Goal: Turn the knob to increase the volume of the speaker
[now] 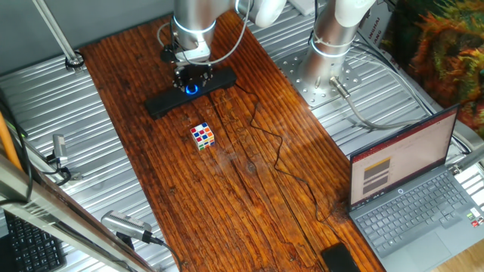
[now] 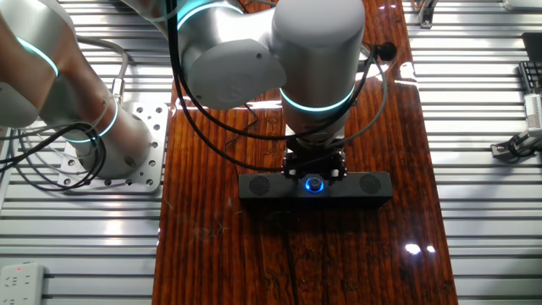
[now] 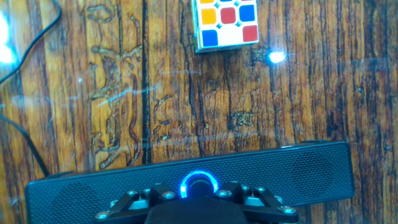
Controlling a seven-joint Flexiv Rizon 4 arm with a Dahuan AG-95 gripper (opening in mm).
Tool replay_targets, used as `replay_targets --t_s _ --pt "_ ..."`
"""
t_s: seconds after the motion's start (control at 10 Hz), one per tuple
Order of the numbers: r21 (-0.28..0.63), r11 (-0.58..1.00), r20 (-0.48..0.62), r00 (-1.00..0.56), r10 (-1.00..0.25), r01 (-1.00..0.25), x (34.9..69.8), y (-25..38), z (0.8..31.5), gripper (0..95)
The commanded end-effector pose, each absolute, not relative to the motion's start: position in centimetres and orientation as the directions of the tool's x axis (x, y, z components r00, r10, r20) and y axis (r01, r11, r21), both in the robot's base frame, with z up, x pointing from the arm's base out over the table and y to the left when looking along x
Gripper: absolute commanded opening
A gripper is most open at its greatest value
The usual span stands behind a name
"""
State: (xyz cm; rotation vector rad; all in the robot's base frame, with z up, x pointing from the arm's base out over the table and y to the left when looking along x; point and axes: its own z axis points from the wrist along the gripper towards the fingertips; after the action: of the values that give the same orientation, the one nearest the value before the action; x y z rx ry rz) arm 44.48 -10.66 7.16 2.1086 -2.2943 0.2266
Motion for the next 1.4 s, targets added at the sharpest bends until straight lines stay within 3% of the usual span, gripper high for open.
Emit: replay_targets --t_s 0.1,0.2,1.4 --pt "-0.092 0.082 0.111 -0.092 -0.99 -0.992 44.47 -10.6 7.17 57.0" --pt "-0.092 0.085 0.109 -0.095 -0.989 -0.992 44.48 -10.6 7.13 38.0" --pt "-0.086 0.099 0.123 -0.109 -0.986 -0.991 44.53 -10.63 6.83 38.0"
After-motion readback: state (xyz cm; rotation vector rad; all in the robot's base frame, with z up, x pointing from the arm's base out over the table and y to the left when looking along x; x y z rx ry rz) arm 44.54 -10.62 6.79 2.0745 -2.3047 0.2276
